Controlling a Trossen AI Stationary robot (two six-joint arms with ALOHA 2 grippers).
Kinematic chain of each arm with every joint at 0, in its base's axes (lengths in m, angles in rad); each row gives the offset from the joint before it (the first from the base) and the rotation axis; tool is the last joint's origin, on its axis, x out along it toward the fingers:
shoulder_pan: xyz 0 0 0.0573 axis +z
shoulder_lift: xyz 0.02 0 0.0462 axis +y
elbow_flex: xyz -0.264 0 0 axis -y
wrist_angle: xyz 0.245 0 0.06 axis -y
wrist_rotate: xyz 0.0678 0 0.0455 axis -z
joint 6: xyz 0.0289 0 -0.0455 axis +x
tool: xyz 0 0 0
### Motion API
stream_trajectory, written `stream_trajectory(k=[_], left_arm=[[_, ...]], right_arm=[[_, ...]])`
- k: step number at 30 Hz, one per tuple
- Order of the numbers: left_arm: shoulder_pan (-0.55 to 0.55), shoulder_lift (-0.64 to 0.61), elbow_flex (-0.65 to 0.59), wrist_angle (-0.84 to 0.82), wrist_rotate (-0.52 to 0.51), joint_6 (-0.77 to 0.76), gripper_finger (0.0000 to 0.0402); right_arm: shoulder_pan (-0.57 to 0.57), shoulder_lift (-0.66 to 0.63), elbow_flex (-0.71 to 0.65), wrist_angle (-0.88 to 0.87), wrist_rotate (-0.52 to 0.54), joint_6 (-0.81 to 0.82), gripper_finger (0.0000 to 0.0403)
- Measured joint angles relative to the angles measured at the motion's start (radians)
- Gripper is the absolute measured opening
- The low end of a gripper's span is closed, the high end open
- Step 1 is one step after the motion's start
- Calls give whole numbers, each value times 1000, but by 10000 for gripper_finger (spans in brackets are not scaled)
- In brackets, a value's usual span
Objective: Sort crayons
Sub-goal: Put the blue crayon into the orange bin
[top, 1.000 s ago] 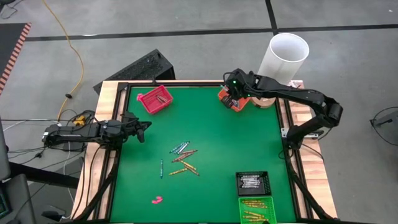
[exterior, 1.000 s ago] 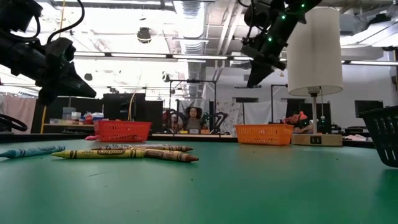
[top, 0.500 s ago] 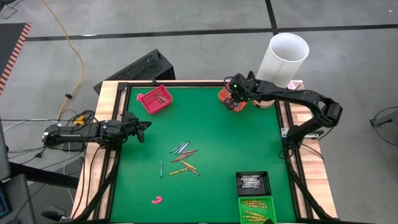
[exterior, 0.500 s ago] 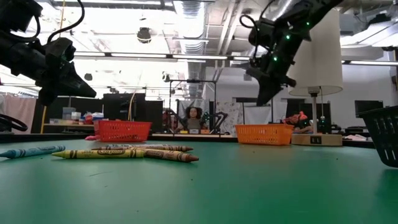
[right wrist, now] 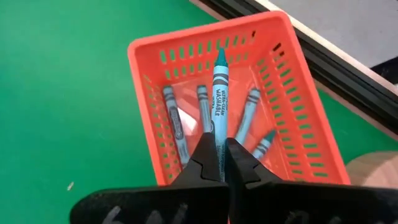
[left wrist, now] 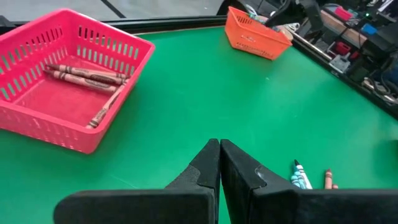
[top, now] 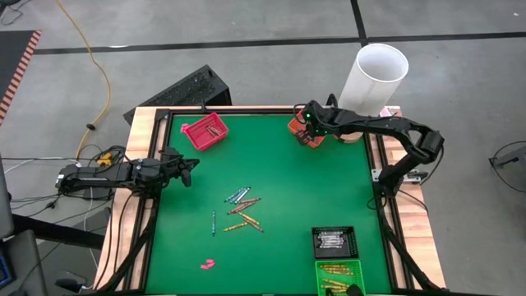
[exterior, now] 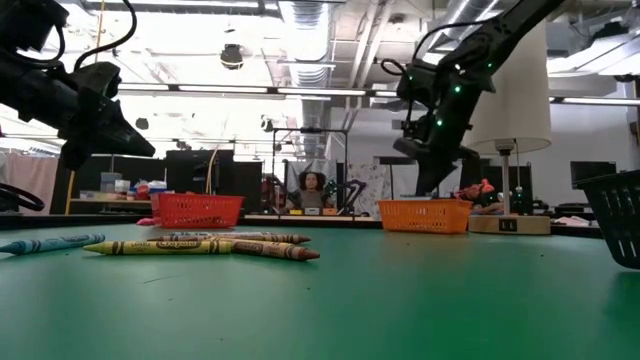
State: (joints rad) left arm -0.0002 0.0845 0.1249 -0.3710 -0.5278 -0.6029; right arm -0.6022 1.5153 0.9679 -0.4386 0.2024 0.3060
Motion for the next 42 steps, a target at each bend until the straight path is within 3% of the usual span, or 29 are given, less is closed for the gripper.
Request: stream_trajectory(k=[10,19,24,33,42], left_arm=[[0,0,0,0,-1,-11,0],[0,0,0,1,-2,-11,0],[0,0,0,1,-2,-11,0],[0,0,0,1,-2,-38,0],[0,0,0,1,-3,-30,0]], right_arm=[[-9,41,0,3,6,7,2],[-16,42,0,5,7,34,65],[-16,42,7,2,-25,36,79],[-7,42,132,5,-119,11,81],[73,42,291,7,-179,-128,81]])
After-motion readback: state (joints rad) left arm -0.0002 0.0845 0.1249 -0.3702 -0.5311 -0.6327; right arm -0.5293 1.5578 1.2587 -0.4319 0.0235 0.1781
